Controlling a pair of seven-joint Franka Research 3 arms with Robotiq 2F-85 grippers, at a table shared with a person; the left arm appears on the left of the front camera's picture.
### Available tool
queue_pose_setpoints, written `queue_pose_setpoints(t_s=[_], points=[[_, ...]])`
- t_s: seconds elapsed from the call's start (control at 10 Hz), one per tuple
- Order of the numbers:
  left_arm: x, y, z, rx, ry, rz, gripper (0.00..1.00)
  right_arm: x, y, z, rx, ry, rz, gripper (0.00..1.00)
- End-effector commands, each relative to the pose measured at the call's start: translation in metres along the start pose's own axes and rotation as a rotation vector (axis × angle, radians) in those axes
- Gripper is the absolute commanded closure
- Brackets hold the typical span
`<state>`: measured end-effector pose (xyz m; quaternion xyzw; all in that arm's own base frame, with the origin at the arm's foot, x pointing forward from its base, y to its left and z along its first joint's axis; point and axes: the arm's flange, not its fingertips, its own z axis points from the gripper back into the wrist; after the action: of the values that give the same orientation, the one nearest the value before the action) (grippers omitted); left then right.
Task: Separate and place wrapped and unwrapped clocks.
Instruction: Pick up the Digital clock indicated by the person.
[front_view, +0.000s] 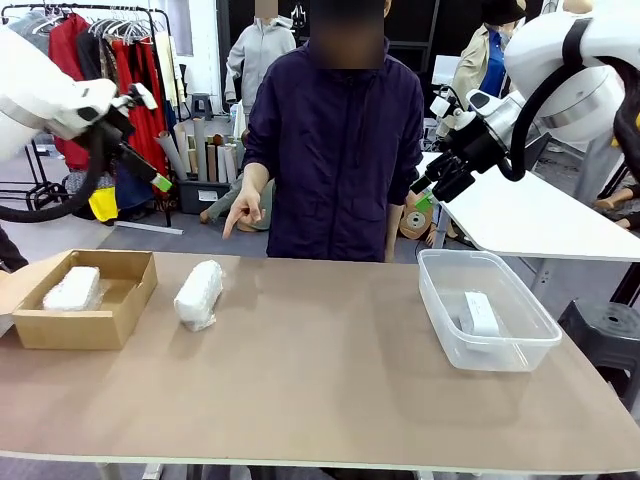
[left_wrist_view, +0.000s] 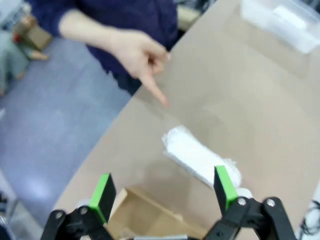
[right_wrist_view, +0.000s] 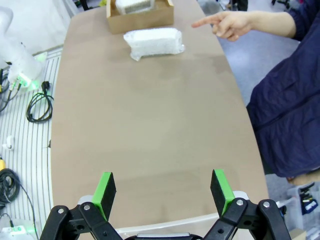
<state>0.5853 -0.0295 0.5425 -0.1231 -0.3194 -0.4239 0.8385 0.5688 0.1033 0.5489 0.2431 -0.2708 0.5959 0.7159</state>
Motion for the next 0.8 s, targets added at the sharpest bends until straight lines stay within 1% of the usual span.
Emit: queue_pose_setpoints(t_s=[0.0, 0.1, 0.3, 0.4, 0.5, 0.6, 0.7], points=[[-0.006, -0.021, -0.016, 0.071, 0.2, 0.125, 0.0, 0.0, 0.0, 0.0, 0.0, 0.0, 0.001, 0.0], [-0.007, -0.023, -0.025, 0.135, 0.265, 0.148, 0.0, 0.0, 0.0, 0.0, 0.0, 0.0, 0.001, 0.0], [-0.008, -0.03, -0.043, 0.168, 0.313, 0.169, 0.0, 0.0, 0.0, 0.0, 0.0, 0.0, 0.001, 0.0], [-0.008, -0.032, -0.052, 0.119, 0.273, 0.175, 0.0, 0.0, 0.0, 0.0, 0.0, 0.0, 0.001, 0.0], [-0.007, -0.026, -0.046, 0.013, 0.178, 0.107, 0.0, 0.0, 0.0, 0.0, 0.0, 0.0, 0.001, 0.0], [-0.016, -0.03, -0.05, 0.161, 0.295, 0.161, 0.0, 0.0, 0.0, 0.0, 0.0, 0.0, 0.001, 0.0], [-0.016, -0.03, -0.05, 0.161, 0.295, 0.161, 0.0, 0.0, 0.0, 0.0, 0.0, 0.0, 0.001, 0.0]])
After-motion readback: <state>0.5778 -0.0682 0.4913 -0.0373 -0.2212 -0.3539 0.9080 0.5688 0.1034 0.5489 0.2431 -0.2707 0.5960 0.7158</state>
